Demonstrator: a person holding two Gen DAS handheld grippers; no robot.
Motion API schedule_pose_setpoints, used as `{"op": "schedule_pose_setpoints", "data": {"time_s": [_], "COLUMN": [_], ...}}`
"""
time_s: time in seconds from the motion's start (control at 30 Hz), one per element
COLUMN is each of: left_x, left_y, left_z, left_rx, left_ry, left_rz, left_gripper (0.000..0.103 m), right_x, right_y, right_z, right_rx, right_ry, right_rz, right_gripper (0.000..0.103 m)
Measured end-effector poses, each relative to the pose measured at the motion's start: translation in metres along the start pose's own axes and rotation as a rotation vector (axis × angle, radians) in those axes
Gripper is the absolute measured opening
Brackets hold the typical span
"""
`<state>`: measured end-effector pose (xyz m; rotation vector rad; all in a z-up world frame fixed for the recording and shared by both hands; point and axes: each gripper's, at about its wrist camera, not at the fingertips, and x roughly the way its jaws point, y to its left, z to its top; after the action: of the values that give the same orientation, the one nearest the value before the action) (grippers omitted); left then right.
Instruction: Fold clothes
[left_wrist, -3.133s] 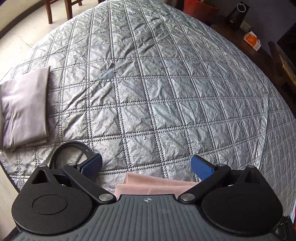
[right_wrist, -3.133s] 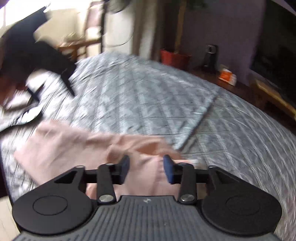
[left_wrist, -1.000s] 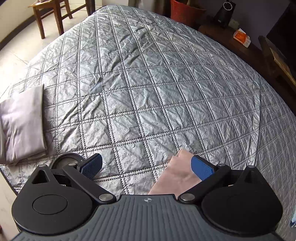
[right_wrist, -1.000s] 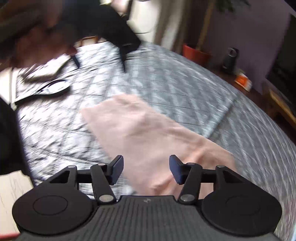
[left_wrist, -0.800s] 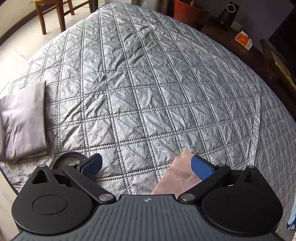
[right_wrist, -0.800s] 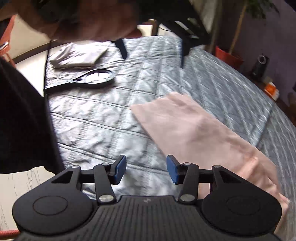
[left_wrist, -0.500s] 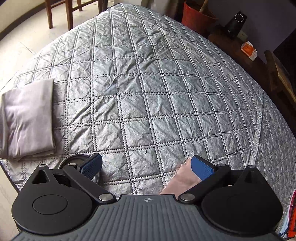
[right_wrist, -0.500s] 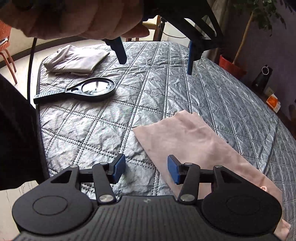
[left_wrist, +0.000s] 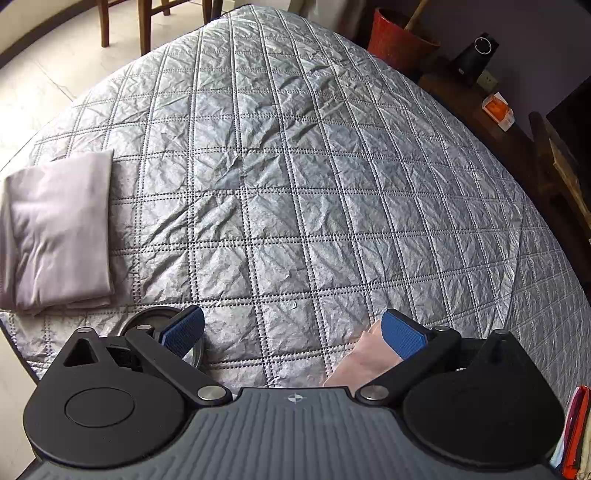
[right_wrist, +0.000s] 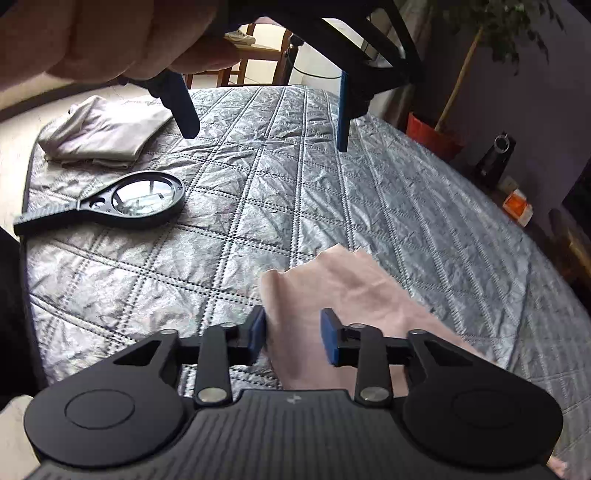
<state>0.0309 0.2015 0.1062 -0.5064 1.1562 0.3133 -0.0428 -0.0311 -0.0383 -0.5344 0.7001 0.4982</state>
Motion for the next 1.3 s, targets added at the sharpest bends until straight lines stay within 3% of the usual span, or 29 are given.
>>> {"op": "schedule_pose_setpoints", "data": {"time_s": [0.07,0.13,0.23,0.43,0.6,0.73,0.83,0.97,1.3], "left_x": [0.000,0.001,0.002,0.003,0.008,0.012,0.014,0.018,0.025], "left_y": [-0.001,-0.003,-0.006,-0.014,-0.029,-0.043,-0.056,-0.076,-0.119], "left_z": [-0.001,-0.001,-0.003,-0.006,-0.013,-0.023,-0.030,-0.043,-0.079], "left_rx": [-0.002,0.000,0.004,0.015,0.054,0.089,0.125,0.194,0.343], "left_ry": [0.003,0.006,0.011,0.012,0.027,0.040,0.047,0.056,0.081], "left_rz": [-0.003,-0.007,-0.011,-0.017,-0.023,-0.030,-0.034,-0.030,-0.040], "left_gripper": [0.103,0.103,0.103,0.103,0.103,0.103,0.103,0.103,0.103], "right_x": [0.002,0.005,0.009,-0.012,-0.065,-0.089,-0.112,-0.131,-0.149], "right_y": [0.000,-0.005,-0.022,-0.085,-0.135,-0.155,-0.155,-0.155,-0.136], "right_z": [0.000,0.000,0.000,-0.003,-0.033,-0.080,-0.115,-0.147,-0.184], "right_rx": [-0.033,-0.007,0.123,0.405,0.674,0.923,1.083,1.241,1.416], "right_ry": [-0.008,-0.004,0.005,-0.070,-0.153,-0.175,-0.171,-0.155,-0.024], "right_rz": [0.020,0.066,0.121,0.119,0.053,-0.027,-0.090,-0.111,-0.129], "right_gripper": [0.041,0.011,0.004,0.003,0.003,0.003,0.003,0.003,0.004]}}
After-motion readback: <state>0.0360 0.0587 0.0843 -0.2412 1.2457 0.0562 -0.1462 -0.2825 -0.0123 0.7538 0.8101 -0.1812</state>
